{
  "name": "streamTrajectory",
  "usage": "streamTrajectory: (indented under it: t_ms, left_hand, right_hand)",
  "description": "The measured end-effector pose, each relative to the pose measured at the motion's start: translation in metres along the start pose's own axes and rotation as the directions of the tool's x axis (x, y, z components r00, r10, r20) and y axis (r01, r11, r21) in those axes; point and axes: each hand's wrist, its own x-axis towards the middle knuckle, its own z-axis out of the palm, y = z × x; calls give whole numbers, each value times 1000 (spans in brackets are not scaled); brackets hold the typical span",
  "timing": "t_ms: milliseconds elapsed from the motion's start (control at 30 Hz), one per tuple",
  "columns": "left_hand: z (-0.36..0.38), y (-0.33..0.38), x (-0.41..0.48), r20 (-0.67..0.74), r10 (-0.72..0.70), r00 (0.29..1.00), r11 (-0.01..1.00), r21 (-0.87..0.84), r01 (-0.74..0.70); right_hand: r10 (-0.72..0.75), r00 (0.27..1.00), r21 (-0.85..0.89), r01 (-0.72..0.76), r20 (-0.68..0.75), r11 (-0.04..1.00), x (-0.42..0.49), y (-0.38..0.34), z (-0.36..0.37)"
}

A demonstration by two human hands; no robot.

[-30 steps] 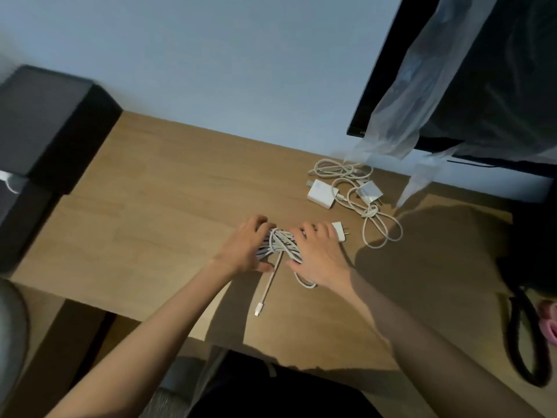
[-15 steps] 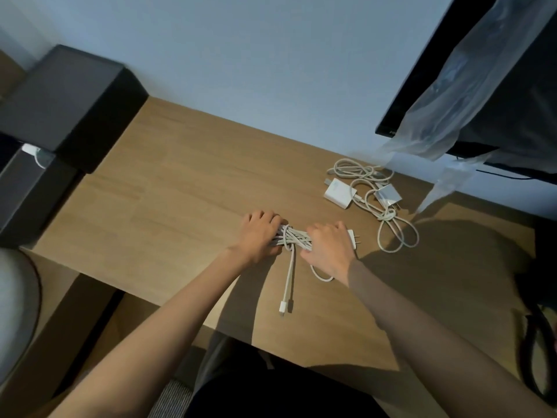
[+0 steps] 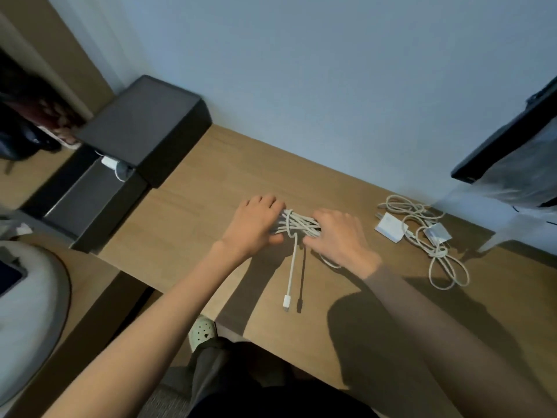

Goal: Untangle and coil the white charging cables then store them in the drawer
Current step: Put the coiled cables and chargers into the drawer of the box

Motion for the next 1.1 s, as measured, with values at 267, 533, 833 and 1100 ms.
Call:
streamTrajectory:
  t_ms: [267, 533, 833, 1100]
  left_hand:
    - [-42, -136, -56, -247, 12, 969, 999, 42, -2]
    - [-65, -246, -119, -307, -55, 950, 997, 30, 68]
    - [-71, -298, -175, -318, -248, 915, 965, -2, 261]
    - [-61, -335, -200, -308, -395, 866, 917, -78, 391]
  right_hand:
    - [-125, 968, -128, 99, -218, 987, 59, -138, -9]
    - [-212, 929, -195, 157, -304, 968, 104, -259, 4]
    - [-394, 888, -232, 343, -236, 910, 137, -332, 17]
    - [-512, 847, -201, 482, -142, 853, 164, -375, 28]
